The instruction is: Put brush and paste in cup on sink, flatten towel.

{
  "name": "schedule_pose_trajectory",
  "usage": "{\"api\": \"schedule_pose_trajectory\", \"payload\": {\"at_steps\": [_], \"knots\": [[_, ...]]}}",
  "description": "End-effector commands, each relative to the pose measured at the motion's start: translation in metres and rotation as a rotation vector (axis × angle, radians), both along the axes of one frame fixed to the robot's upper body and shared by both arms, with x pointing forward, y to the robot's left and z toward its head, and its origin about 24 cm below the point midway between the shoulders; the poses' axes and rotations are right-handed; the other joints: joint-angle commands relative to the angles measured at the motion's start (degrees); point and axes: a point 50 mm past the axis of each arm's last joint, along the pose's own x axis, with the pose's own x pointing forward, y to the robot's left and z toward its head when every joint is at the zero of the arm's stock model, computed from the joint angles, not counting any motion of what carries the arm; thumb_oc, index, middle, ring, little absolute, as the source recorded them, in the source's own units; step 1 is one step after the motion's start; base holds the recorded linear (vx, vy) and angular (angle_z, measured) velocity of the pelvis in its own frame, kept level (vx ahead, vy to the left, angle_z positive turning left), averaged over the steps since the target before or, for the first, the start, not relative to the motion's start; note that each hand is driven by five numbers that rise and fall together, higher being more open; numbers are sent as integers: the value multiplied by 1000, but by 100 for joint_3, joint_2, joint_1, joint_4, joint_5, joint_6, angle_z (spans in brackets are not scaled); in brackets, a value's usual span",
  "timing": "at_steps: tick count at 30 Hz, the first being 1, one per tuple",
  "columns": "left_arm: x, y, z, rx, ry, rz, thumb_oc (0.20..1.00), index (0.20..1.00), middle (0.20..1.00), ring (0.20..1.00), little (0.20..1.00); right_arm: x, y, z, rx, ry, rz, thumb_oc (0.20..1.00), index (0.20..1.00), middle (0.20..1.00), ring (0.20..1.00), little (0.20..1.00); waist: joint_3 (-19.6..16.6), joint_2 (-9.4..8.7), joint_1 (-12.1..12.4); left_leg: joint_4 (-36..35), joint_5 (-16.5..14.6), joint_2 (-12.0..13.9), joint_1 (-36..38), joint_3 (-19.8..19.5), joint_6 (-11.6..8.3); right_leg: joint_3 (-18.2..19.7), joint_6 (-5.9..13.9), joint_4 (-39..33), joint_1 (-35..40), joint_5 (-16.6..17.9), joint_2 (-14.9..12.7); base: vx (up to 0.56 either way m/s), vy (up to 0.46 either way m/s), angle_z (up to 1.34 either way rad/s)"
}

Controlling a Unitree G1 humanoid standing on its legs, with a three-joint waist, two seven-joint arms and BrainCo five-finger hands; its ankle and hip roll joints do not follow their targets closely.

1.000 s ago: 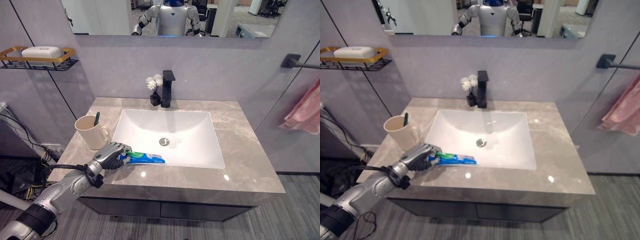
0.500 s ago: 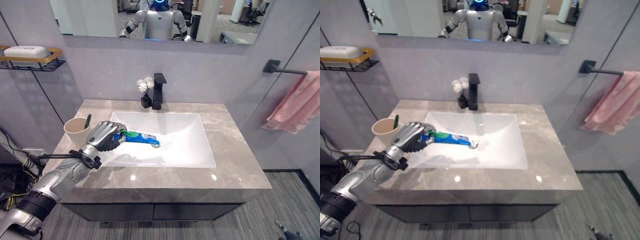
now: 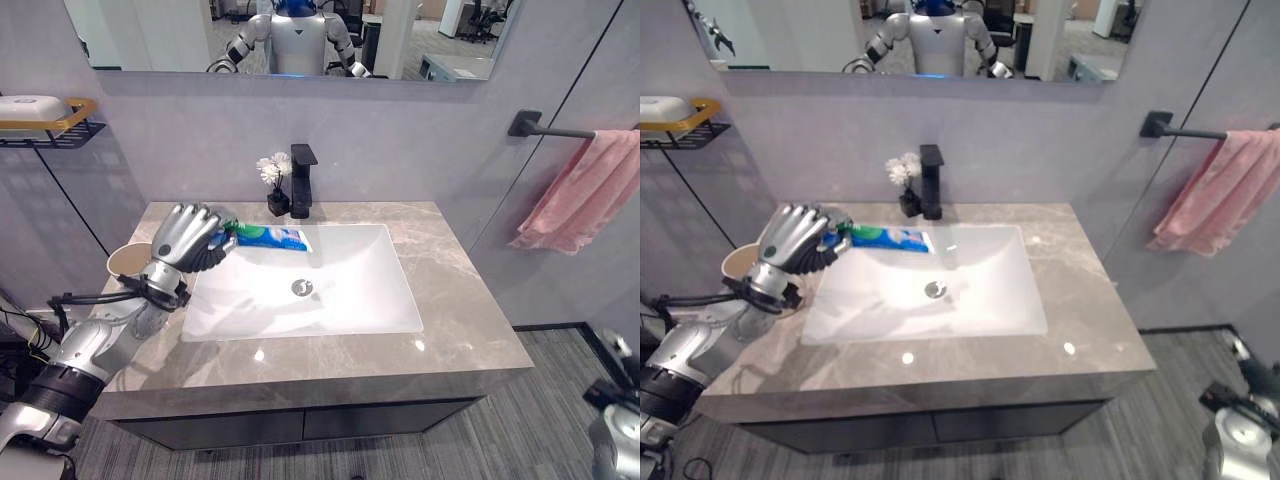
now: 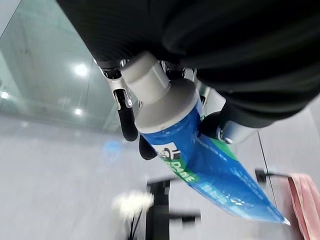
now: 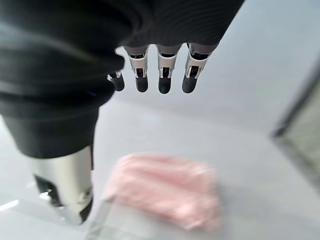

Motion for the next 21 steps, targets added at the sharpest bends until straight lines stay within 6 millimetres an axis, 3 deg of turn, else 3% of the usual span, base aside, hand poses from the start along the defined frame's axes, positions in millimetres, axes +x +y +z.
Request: {"api": "schedule_pose_trajectory", "payload": {"at_steps": [1,2,5,7,9,10,12,13,14,16,17,18,19,20,21], "knots": [[3,-5,101,-41,-391,-27,200,200,200,200,200,47,32,71,-197,-188,301,1000,1000,1000,1000,1000,-367,-22,63,49,-21,156,6,30,-112,176,416,155,57,293,-158,-3,17,-14],[3,-5,102,-38,-395,-25,200,200,200,200,200,48,33,71,-192,-193,303,1000,1000,1000,1000,1000,-346,-38,55,49,-22,157,5,34,-112,180,415,158,52,292,-157,-1,11,-12],[5,-18,125,-49,-451,-69,200,200,200,200,200,75,74,73,-46,-279,556,1000,1000,1000,1000,1000,-349,-36,104,49,-4,158,20,63,-112,173,414,166,49,294,-155,4,8,-3],[6,-26,143,-71,-506,-84,200,200,200,200,200,94,119,66,212,-407,730,1000,1000,1000,1000,1000,-348,2,174,49,3,151,42,76,-102,178,404,182,62,289,-163,6,12,-2],[7,-34,153,-74,-526,-109,200,200,200,200,200,108,145,56,293,-336,860,1000,1000,1000,1000,1000,-339,2,211,49,11,149,52,68,-102,179,393,204,67,276,-165,0,0,0],[8,-35,154,-72,-529,-109,200,200,200,200,200,109,145,56,295,-340,862,1000,1000,1000,1000,1000,-319,-13,204,49,10,149,55,69,-102,180,393,208,69,273,-165,0,0,0],[5,-46,168,-88,-568,-148,200,200,200,200,200,120,186,53,326,-267,1034,1000,1000,1000,1000,1000,-290,2,268,49,20,141,83,69,-98,179,379,254,82,257,-171,0,0,0],[5,-46,168,-88,-569,-148,200,200,200,200,200,120,186,53,327,-268,1034,1000,1000,1000,1000,1000,-286,-1,266,49,20,140,85,68,-98,178,379,255,83,256,-171,0,0,0],[3,-53,173,-95,-587,-176,200,200,200,200,200,125,205,52,357,-246,1112,1000,1000,1000,1000,1000,-284,10,303,49,18,139,94,66,-97,168,376,267,91,249,-174,0,0,0],[-1,-63,179,-116,-613,-220,200,200,200,200,200,130,243,56,426,-221,1285,1000,1000,1000,1000,1000,-272,22,371,49,23,126,106,55,-93,172,368,287,94,234,-180,0,0,0],[-1,-62,179,-115,-615,-218,200,200,200,200,200,130,244,56,426,-223,1288,1000,1000,1000,1000,1000,-261,24,362,49,22,126,110,58,-93,174,368,289,96,232,-179,0,0,0],[-2,-70,178,-136,-612,-258,200,200,200,200,200,132,267,65,443,-226,1386,1000,1000,1000,1000,1000,-253,40,404,49,25,119,115,64,-91,176,369,287,102,228,-187,0,0,0],[-2,-70,178,-135,-613,-257,200,200,200,200,200,133,267,65,443,-227,1388,1000,1000,1000,1000,1000,-246,41,399,49,24,119,117,66,-91,177,369,287,103,228,-187,0,0,0],[-3,-74,176,-163,-608,-280,200,200,200,200,200,132,286,80,458,-284,1455,1000,1000,1000,1000,1000,-236,66,438,49,21,105,123,70,-86,161,371,281,114,219,-196,0,0,0],[-3,-74,176,-167,-611,-282,200,200,200,200,200,132,293,87,471,-319,1475,1000,1000,1000,1000,1000,-235,83,456,49,16,99,124,65,-82,155,369,276,121,208,-198,32,5,1]]}}
